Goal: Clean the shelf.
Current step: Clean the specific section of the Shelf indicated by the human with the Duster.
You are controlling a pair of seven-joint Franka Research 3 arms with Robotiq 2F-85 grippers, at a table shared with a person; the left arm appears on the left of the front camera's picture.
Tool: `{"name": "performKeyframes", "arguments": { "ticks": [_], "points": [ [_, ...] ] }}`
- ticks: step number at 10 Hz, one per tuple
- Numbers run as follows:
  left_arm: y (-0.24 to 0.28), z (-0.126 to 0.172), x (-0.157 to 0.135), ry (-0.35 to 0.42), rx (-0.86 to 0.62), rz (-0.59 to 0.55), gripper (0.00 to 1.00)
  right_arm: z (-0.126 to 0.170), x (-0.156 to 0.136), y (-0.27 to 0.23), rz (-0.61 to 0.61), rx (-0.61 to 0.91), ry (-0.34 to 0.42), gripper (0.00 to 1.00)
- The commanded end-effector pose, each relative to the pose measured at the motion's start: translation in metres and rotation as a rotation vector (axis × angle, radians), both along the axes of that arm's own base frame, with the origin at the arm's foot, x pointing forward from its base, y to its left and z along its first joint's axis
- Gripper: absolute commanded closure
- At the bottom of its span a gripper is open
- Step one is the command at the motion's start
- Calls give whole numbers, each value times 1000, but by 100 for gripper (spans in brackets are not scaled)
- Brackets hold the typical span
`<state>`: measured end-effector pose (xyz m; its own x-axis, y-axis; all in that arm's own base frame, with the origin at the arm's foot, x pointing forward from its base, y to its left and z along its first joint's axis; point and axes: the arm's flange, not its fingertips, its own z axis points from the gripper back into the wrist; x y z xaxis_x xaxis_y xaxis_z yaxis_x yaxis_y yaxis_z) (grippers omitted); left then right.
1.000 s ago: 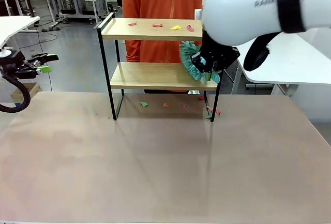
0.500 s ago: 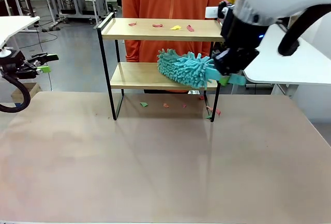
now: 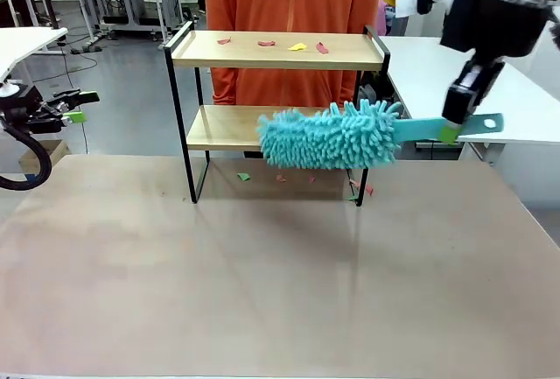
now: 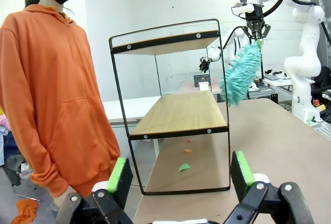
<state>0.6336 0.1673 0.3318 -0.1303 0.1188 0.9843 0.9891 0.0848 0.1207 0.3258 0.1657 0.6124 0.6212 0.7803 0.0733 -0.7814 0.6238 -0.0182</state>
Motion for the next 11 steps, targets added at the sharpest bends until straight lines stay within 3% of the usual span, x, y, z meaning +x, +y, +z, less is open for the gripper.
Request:
{"name": "performKeyframes", "arguments": {
  "ticks": [1,3,6,9,11],
  "points": [
    [-1,2,-1,-15,4,1,0,-9,-3,-17,139,-107,36,87],
    [-1,2,-1,-15,4,1,0,-19,-8,-34,215,-185,107,87],
    [-1,2,-1,-15,4,1,0,-24,-23,-71,241,-327,131,87],
    [-1,2,-1,-15,4,1,0,-35,-37,-101,251,-340,176,87],
    [-1,2,-1,-15,4,1,0,-41,-27,-99,193,-323,208,87]
  ]
}}
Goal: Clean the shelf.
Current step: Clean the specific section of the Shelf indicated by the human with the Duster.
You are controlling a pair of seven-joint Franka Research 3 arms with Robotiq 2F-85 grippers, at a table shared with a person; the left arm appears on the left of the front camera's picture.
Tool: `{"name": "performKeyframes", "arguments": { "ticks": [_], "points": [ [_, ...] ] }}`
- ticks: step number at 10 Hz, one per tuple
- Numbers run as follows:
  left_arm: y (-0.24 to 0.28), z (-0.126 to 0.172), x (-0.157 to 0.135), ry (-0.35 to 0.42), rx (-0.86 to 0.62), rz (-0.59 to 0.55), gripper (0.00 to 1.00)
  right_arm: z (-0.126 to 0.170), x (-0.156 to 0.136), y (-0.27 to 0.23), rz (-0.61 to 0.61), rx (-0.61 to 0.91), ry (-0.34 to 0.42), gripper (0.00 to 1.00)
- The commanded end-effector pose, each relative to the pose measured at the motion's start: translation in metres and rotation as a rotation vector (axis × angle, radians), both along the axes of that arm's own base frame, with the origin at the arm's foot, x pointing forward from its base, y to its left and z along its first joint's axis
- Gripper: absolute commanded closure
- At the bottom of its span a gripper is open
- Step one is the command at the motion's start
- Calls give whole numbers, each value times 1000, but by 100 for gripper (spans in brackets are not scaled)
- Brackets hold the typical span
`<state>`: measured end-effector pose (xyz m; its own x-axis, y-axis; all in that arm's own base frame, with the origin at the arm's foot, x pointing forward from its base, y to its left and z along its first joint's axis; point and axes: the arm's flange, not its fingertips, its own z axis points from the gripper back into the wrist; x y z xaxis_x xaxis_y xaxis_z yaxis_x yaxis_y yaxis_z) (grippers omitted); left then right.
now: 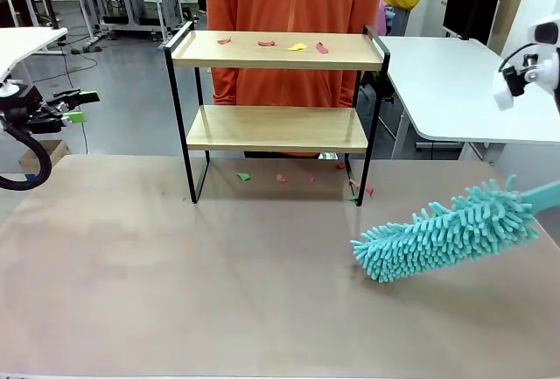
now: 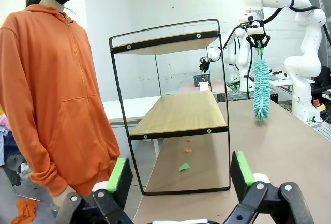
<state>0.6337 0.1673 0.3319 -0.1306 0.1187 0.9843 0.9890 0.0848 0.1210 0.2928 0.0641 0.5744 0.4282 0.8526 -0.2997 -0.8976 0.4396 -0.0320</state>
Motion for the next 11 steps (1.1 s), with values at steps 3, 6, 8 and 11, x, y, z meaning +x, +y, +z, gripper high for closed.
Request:
{"name": "performKeyframes", "arguments": {
  "ticks": [3,6,8,11],
  "points": [
    [-1,2,-2,-15,4,1,0,4,-1,3,7,-4,-11,87],
    [-1,2,-2,-15,4,1,0,4,-1,3,7,-4,-11,87],
    [-1,2,-2,-15,4,1,0,4,-1,3,7,-4,-11,87],
    [-1,2,-2,-15,4,1,0,4,-1,3,7,-4,-11,87]
  ]
}}
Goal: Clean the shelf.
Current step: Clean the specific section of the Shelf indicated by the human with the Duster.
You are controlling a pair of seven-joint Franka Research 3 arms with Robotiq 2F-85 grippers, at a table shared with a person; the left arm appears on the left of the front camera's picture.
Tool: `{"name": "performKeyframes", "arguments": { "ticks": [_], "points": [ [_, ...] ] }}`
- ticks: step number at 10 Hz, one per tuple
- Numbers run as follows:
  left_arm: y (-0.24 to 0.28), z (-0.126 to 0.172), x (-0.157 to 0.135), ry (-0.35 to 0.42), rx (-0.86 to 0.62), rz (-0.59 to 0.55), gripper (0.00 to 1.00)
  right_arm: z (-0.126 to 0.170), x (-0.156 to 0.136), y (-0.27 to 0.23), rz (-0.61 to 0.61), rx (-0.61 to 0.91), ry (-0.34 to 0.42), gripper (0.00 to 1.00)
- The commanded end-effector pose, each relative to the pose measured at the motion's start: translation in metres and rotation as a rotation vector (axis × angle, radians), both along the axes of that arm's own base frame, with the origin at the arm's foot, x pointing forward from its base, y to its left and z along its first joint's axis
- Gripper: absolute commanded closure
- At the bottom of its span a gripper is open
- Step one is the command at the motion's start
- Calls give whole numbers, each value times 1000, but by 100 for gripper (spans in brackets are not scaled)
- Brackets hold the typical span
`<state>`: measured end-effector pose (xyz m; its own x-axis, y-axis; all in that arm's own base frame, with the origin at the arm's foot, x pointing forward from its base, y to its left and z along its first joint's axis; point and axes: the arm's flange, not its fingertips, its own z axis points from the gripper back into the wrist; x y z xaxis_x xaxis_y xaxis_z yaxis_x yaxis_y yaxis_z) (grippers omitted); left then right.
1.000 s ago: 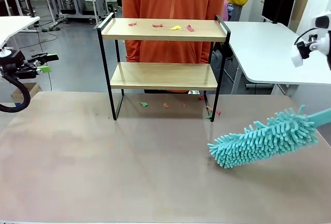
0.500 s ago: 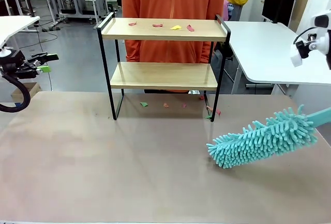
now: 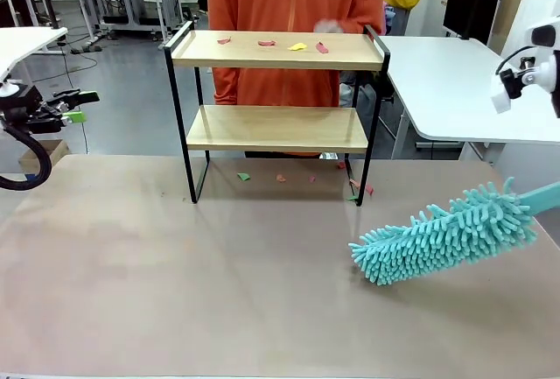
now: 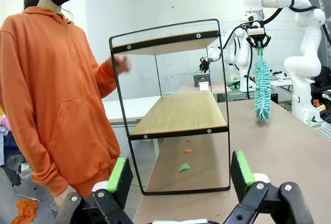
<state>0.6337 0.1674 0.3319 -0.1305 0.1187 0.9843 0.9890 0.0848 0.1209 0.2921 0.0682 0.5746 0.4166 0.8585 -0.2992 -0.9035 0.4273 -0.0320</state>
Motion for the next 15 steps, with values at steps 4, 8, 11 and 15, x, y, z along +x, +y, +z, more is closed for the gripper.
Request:
{"name": "performKeyframes", "arguments": {
  "ticks": [4,8,11,15],
  "points": [
    [-1,2,-2,-15,4,1,0,4,0,-1,-7,-4,-11,87],
    [-1,2,-2,-15,4,1,0,4,0,-1,-7,-4,-11,87],
    [-1,2,-2,-15,4,1,0,4,0,-1,-7,-4,-11,87],
    [-1,2,-2,-15,4,1,0,4,0,-1,-7,-4,-11,87]
  ]
}}
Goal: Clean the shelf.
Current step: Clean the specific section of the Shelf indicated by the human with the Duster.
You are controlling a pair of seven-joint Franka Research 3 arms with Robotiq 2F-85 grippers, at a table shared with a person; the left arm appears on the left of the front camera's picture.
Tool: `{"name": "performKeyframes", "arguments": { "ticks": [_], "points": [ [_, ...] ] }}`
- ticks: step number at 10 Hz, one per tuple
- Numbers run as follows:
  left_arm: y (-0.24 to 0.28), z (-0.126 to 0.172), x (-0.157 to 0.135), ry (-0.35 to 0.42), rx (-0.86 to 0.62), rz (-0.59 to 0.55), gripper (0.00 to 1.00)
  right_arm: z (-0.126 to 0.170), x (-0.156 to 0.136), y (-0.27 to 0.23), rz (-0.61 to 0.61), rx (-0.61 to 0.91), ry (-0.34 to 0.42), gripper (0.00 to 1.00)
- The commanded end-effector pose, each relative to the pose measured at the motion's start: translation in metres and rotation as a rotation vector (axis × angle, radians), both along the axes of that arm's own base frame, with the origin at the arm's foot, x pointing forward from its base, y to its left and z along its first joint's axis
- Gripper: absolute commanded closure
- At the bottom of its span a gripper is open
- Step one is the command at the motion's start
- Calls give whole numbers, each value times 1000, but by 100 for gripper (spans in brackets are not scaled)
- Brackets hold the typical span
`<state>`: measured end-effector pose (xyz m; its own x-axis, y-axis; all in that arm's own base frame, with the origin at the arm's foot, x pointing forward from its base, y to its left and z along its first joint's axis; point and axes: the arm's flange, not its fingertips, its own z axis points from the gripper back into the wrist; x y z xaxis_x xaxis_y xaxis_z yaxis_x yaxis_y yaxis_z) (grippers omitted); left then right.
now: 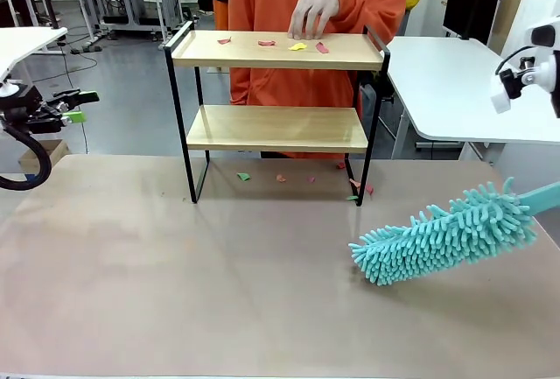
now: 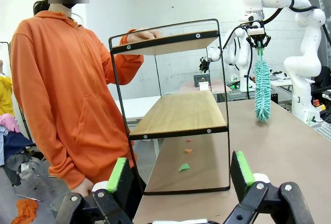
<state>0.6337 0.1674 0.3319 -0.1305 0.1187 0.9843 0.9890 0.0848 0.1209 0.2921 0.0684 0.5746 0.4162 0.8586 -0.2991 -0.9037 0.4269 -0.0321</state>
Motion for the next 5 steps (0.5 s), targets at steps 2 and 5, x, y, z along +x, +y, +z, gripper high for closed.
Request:
{"name": "performKeyframes", "arguments": {
  "ticks": [2,5],
  "points": [
    [-1,2,-2,-15,4,1,0,22,-9,32,172,244,-87,87],
    [-1,2,-2,-15,4,1,0,92,-21,78,100,301,-283,87]
  ]
}}
